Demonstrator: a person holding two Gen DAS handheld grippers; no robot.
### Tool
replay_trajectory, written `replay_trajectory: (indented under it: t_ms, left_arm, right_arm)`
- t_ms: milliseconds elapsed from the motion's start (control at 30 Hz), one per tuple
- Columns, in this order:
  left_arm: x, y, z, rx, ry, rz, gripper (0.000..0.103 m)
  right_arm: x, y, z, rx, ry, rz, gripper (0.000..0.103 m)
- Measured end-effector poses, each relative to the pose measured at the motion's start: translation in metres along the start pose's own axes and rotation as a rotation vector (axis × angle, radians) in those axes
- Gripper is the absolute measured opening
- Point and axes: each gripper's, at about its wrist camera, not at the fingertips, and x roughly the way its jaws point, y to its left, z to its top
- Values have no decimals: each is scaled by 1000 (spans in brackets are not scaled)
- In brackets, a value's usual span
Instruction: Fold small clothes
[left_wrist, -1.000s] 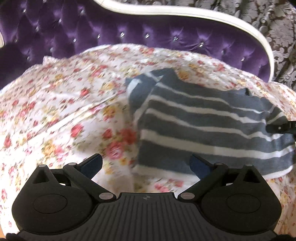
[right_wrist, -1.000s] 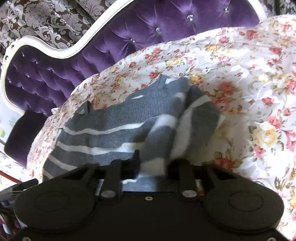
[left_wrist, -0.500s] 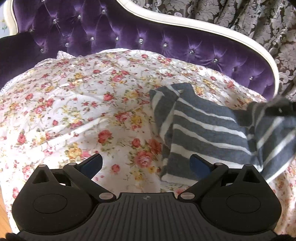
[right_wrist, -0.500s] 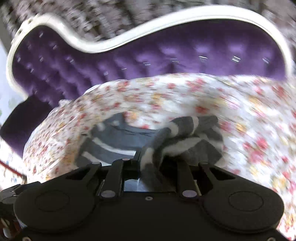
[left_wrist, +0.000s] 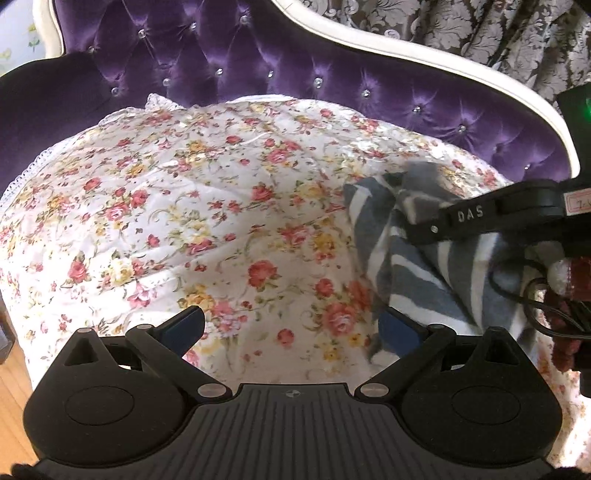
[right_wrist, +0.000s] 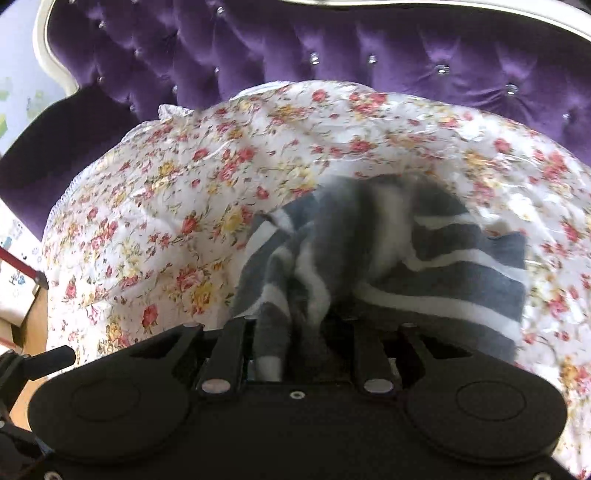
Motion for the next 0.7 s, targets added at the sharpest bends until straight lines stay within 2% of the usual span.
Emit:
replay_trajectory:
  t_ms: [33, 200, 300, 367, 467, 500, 567, 600, 700]
  left_arm:
    - [0, 1, 0, -2, 0, 0, 101]
    - [0, 1, 0, -3, -2, -7, 101]
    - [2, -1, 0, 2, -2, -7, 101]
    - [1, -2, 0, 3, -7, -10, 101]
    - [-2, -3, 0, 1, -28, -18, 101]
    - [-4, -3, 1, -1, -37, -21, 101]
    - [-7, -2, 2, -8, -56, -25, 101]
    - [-7, -2, 2, -12, -62, -27, 101]
    - [-10, 0, 4, -27, -81, -40, 101]
  right_arm:
    - [-2, 0, 1, 6, -12, 31, 44]
    - [-34, -15, 5, 76, -104, 236, 47]
    - [-62, -26, 4, 95, -179, 274, 53]
    - [-76, -35, -3, 89, -216, 252, 53]
    - [-87, -41, -18, 34, -252, 147, 52]
    - [-88, -39, -27, -7, -266, 91, 50]
    - [-89, -38, -42, -64, -295, 16, 31]
    - [-90, -38, -50, -77, -312, -8, 27]
    - [-95, -37, -76, -87, -390, -82, 27]
